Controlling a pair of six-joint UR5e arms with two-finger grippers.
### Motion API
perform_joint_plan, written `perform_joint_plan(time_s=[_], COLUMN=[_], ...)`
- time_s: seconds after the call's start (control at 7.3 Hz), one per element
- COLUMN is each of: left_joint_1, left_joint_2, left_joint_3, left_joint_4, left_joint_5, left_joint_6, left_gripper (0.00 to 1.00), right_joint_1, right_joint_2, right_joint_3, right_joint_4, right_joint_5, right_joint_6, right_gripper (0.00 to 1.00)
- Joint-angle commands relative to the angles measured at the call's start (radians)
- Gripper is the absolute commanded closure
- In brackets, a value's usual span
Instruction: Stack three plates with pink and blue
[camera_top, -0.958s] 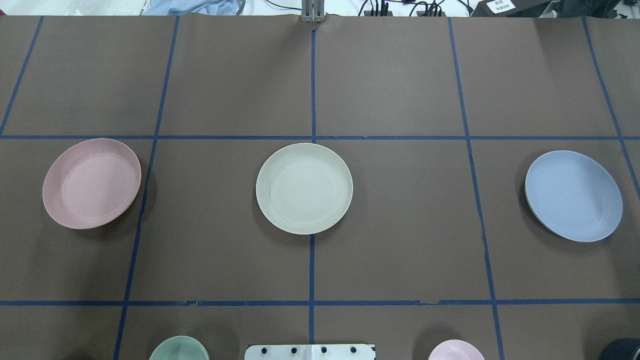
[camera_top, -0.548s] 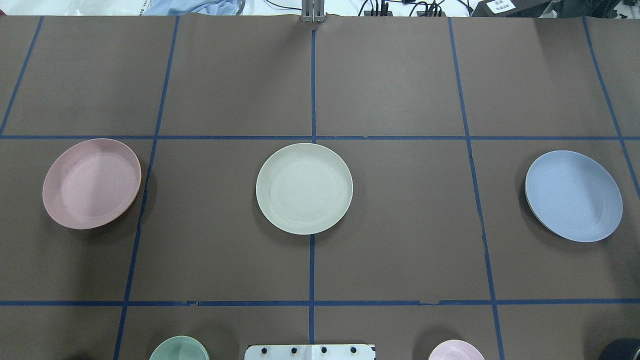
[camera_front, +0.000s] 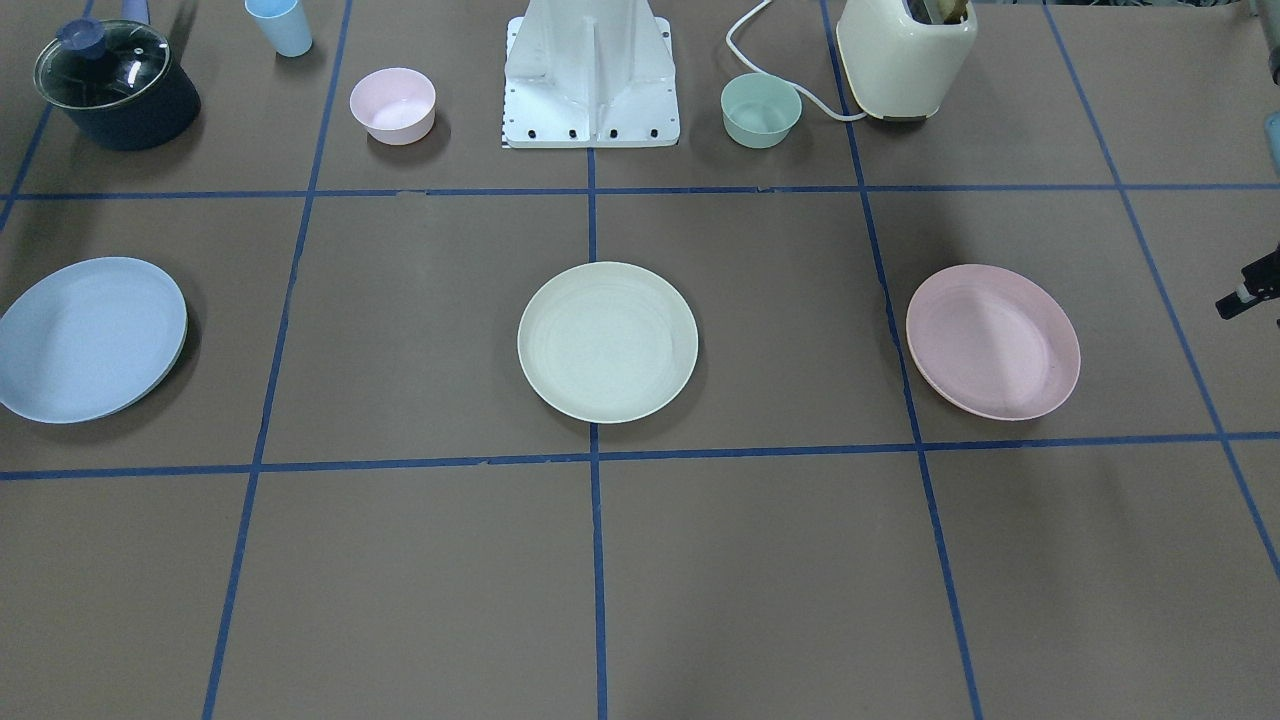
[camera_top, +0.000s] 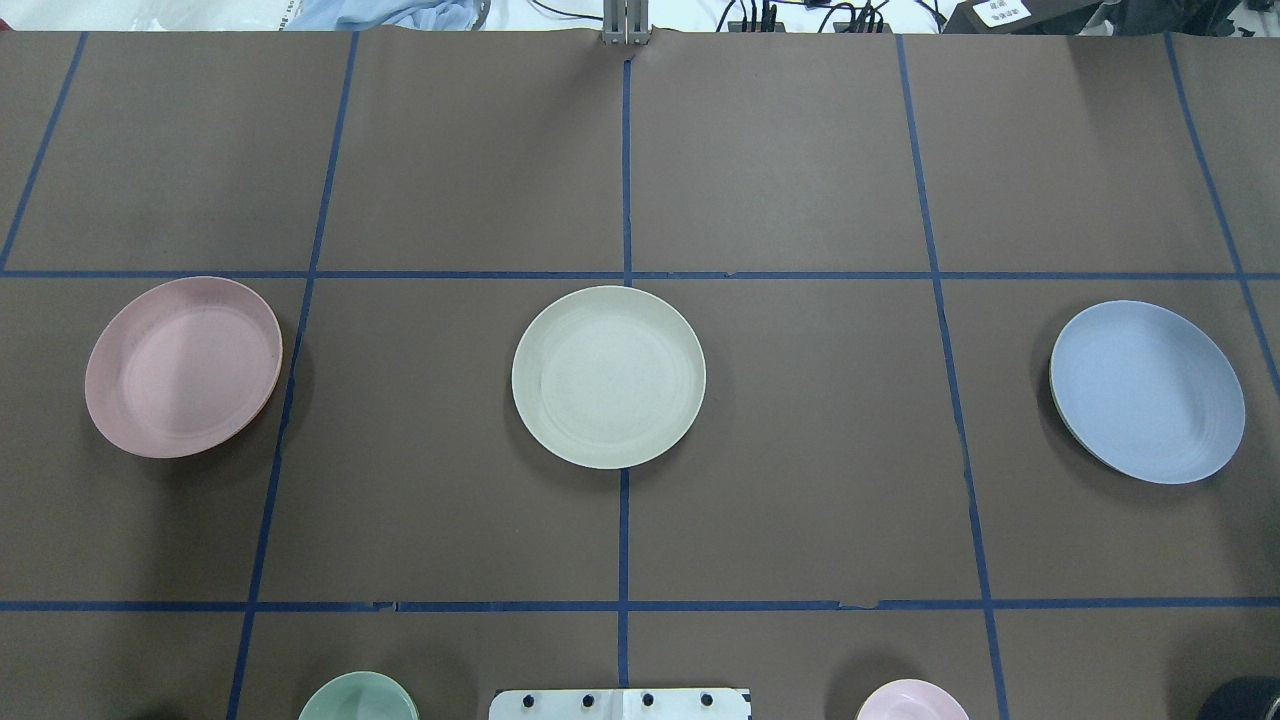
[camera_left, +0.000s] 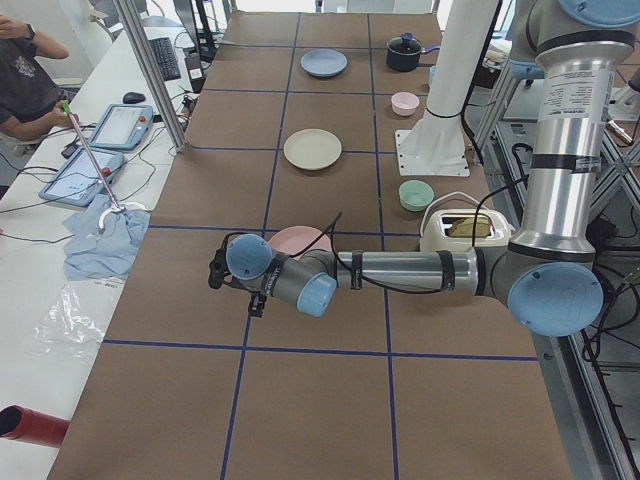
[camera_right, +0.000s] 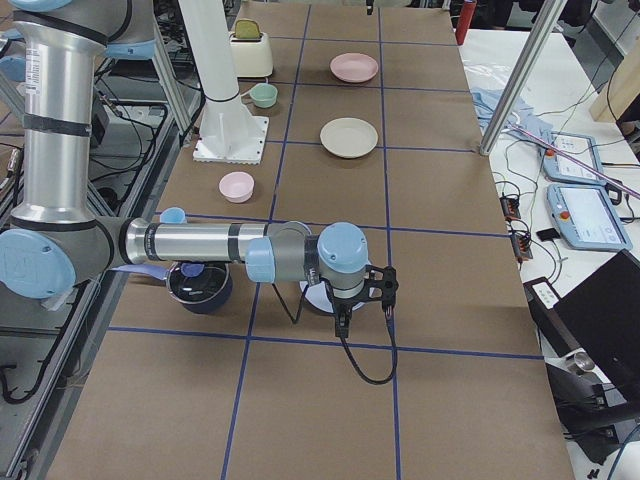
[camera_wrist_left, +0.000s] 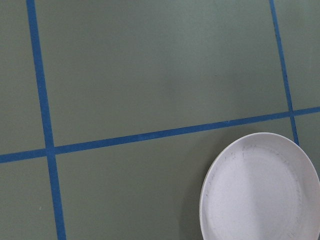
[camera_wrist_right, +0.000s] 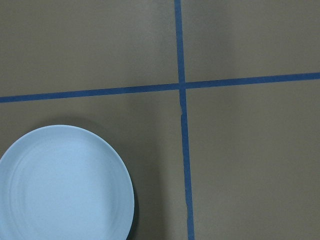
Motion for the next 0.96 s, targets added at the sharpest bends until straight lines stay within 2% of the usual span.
perform_joint_plan(time_s=[0.0,0.27,0.41,0.68,0.82], left_joint_1=[0.159,0.308,0.334,0.359,0.37], left_joint_2=[0.08,0.078,0.071,0.069,0.069], left_joint_3=[0.02,0.023,0.024,0.03,0.032], left_joint_4=[-0.341,-0.399,-0.398,-0.394,-0.394], left_joint_5=[0.151,0.242,0.246,0.247,0.247], left_joint_6=[-0.341,-0.486,-0.493,-0.485,-0.484], left_gripper=[0.0,0.01,0.11,0.4,0.4], right_joint_1=[0.0,0.0,0.0,0.0,0.0], right_joint_2=[-0.001,-0.007,-0.007,-0.007,-0.006], right_joint_3=[0.002,0.0,0.0,-0.001,-0.004], right_joint_4=[0.001,0.036,0.037,0.037,0.037], right_joint_5=[0.006,0.052,0.055,0.053,0.053], right_joint_6=[0.001,0.004,0.004,0.004,0.004], right_gripper=[0.0,0.0,0.0,0.0,0.0])
